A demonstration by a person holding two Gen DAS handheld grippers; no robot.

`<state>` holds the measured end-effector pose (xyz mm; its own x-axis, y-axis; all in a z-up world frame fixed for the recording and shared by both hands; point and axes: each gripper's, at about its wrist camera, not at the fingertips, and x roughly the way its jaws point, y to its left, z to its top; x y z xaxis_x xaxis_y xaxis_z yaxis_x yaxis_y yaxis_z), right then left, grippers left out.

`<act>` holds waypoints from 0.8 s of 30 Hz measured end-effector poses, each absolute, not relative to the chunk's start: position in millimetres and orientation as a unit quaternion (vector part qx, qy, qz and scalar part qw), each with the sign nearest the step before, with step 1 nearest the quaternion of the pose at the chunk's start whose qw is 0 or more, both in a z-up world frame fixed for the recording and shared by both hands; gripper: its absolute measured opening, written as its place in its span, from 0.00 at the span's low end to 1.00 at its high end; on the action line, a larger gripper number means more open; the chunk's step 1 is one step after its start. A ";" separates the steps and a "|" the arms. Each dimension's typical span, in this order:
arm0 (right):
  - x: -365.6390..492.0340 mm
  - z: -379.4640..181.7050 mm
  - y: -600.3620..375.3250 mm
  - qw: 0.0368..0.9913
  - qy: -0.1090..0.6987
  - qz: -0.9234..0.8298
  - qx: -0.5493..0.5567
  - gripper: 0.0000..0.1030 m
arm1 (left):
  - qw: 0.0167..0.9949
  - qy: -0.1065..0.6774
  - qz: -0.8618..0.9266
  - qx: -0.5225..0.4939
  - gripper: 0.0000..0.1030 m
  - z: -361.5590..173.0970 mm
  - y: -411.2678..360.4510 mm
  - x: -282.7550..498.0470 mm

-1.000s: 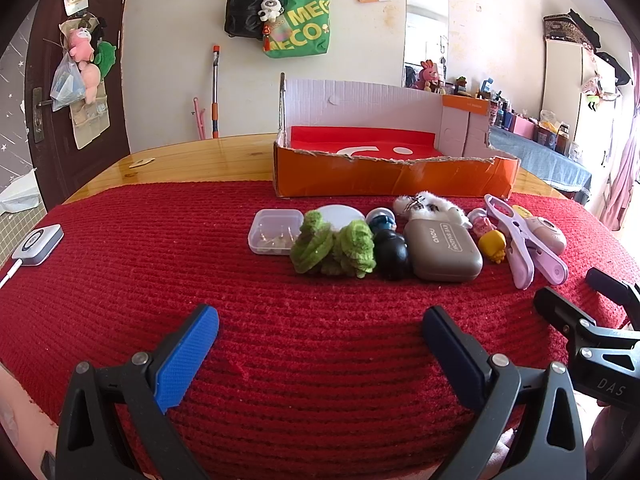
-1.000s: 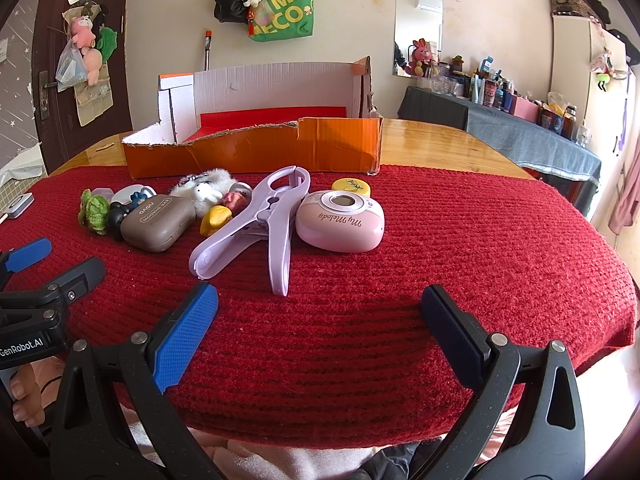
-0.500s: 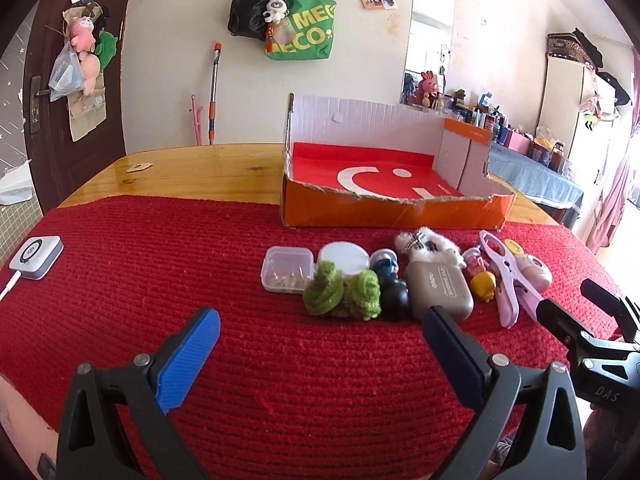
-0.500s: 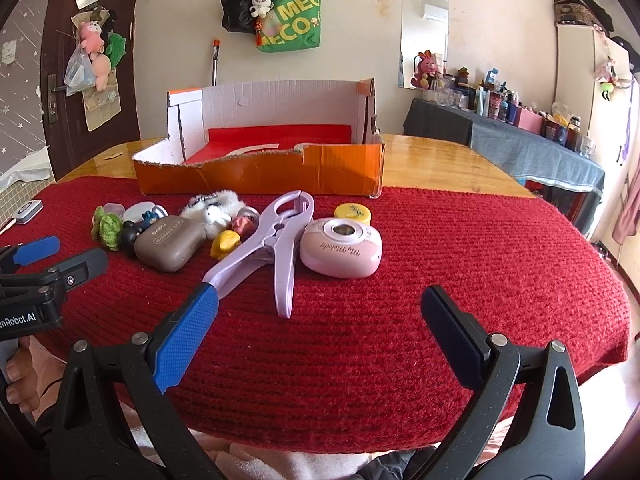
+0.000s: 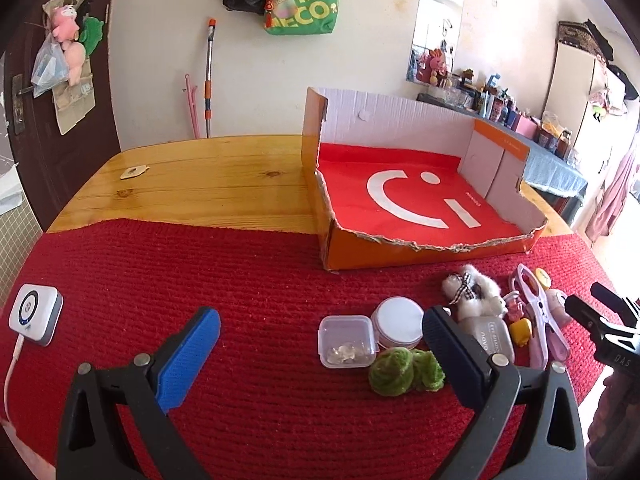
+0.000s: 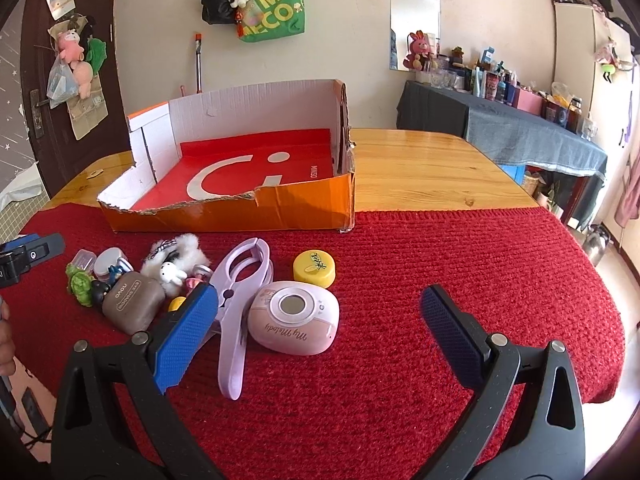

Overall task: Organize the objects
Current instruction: 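Move the left tool toward the clear box while the right tool approaches the pink device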

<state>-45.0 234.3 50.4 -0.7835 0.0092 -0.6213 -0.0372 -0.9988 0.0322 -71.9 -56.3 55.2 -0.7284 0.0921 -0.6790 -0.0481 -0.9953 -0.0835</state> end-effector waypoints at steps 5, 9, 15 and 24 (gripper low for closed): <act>-52.0 40.5 244.2 0.003 0.043 0.931 -0.363 1.00 | 0.052 -0.010 0.912 -0.407 1.00 46.3 -59.5 -88.8; -55.9 35.3 248.2 -0.006 0.048 0.922 -0.384 1.00 | 0.058 0.013 0.902 -0.427 1.00 41.0 -60.2 -98.0; -59.8 32.8 248.6 -0.016 0.041 0.914 -0.402 1.00 | 0.081 0.025 0.883 -0.463 0.99 31.9 -63.4 -109.3; -63.5 31.3 246.3 -0.019 0.015 0.909 -0.415 1.00 | 0.092 0.059 0.875 -0.472 0.99 26.6 -60.8 -116.3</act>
